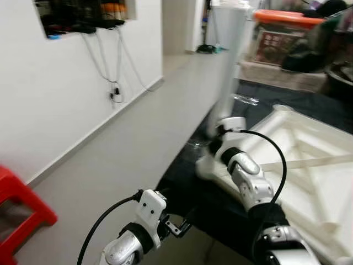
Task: Building children table
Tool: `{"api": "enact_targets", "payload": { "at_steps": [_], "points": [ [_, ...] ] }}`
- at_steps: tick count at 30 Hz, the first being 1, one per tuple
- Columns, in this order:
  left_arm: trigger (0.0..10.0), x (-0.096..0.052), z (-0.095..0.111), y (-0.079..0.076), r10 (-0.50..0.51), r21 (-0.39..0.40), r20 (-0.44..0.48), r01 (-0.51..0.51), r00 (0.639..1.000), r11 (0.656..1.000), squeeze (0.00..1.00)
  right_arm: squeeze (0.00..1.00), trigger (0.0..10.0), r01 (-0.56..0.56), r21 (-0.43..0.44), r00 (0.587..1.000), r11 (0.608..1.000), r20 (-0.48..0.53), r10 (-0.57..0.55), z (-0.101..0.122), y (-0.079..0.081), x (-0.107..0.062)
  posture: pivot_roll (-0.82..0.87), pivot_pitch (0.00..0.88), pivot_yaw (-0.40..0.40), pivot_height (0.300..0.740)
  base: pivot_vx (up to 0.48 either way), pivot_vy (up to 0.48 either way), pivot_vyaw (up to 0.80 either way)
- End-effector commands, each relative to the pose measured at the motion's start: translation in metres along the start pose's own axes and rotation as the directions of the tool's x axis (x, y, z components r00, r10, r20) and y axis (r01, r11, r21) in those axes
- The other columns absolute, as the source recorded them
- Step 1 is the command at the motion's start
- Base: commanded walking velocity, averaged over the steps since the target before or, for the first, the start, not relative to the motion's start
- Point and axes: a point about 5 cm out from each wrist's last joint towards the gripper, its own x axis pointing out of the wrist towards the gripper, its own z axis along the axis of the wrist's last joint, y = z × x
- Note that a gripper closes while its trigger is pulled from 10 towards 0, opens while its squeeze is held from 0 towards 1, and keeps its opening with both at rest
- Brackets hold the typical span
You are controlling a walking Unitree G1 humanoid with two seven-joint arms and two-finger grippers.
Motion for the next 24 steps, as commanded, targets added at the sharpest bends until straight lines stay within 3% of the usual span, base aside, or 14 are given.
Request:
{"api": "enact_targets", "payload": {
  "at_steps": [1,6,8,9,10,12,13,17,18,19,21,24],
  "points": [
    [10.0,0.001,-0.001,-0.001,-0.007,-0.004,-0.008,0.007,1.0,1.0,0.0,0.0,0.0,0.168,-0.007,0.984,0.986,-0.067,-0.168,-0.014,-0.026,-0.005,0.1,0.045,-0.042,0.74,0.0,0.0,0.0],
    [10.0,0.0,0.0,-0.001,-0.005,-0.001,-0.007,0.005,1.0,1.0,0.0,0.0,0.0,0.3,0.061,0.95,0.952,-0.113,-0.292,-0.024,-0.012,-0.029,0.11,0.049,-0.043,0.74,0.0,0.0,0.0],
    [10.0,0.0,0.0,-0.001,-0.005,-0.001,-0.007,0.005,1.0,1.0,0.0,0.0,0.0,0.3,0.061,0.95,0.952,-0.113,-0.292,-0.024,-0.012,-0.029,0.11,0.049,-0.043,0.74,0.0,0.0,0.0],
    [10.0,0.0,0.0,-0.001,-0.005,-0.001,-0.007,0.005,1.0,1.0,0.0,0.0,0.0,0.317,0.076,0.944,0.945,-0.12,-0.307,-0.026,-0.004,-0.032,0.11,0.048,-0.043,0.74,0.0,0.0,0.0],
    [10.0,0.0,-0.001,-0.001,-0.006,-0.002,-0.008,0.006,1.0,1.0,0.0,0.0,10.0,0.238,0.082,0.968,0.968,-0.107,-0.229,-0.027,0.01,-0.029,0.11,0.045,-0.044,0.74,0.0,0.0,0.0],
    [10.0,0.0,-0.001,-0.001,-0.007,-0.002,-0.008,0.007,1.0,1.0,0.0,0.0,10.0,0.203,0.082,0.976,0.976,-0.096,-0.195,-0.027,0.013,-0.028,0.11,0.045,-0.044,0.74,0.0,0.0,0.0],
    [10.0,0.0,-0.001,-0.001,-0.007,-0.003,-0.008,0.007,1.0,1.0,0.0,1.0,10.0,0.165,0.109,0.985,0.98,-0.072,-0.158,-0.025,0.016,-0.026,0.11,0.042,-0.046,0.74,0.0,0.0,0.0],
    [10.0,0.0,-0.001,-0.001,-0.006,-0.003,-0.008,0.006,1.0,1.0,0.0,1.0,10.0,0.128,0.138,0.992,0.982,-0.04,-0.124,-0.022,0.02,-0.023,0.11,0.04,-0.047,0.74,0.0,0.0,0.0],
    [10.0,0.0,-0.001,-0.001,-0.005,-0.004,-0.009,0.005,1.0,1.0,0.0,0.0,10.0,0.127,0.119,0.992,0.985,-0.01,-0.127,-0.018,0.016,-0.022,0.1,0.035,-0.048,0.74,0.0,0.0,0.0],
    [10.0,0.0,-0.001,-0.001,-0.005,-0.004,-0.009,0.005,1.0,1.0,0.0,0.0,10.0,0.127,0.119,0.992,0.985,-0.01,-0.127,-0.018,0.016,-0.022,0.1,0.035,-0.048,0.74,0.0,0.0,0.0],
    [10.0,0.0,-0.002,-0.001,-0.006,-0.004,-0.01,0.006,1.0,1.0,0.0,0.0,10.0,-0.07,0.182,0.998,0.981,0.007,0.07,-0.015,0.022,-0.017,0.1,0.031,-0.047,0.74,0.0,0.0,0.0],
    [10.0,0.0,-0.002,-0.001,-0.007,-0.005,-0.01,0.007,1.0,1.0,0.0,0.0,10.0,-0.442,0.188,0.896,0.877,0.05,0.441,-0.012,0.039,-0.021,0.1,0.028,-0.045,0.74,0.0,0.0,0.0]
  ]
}}
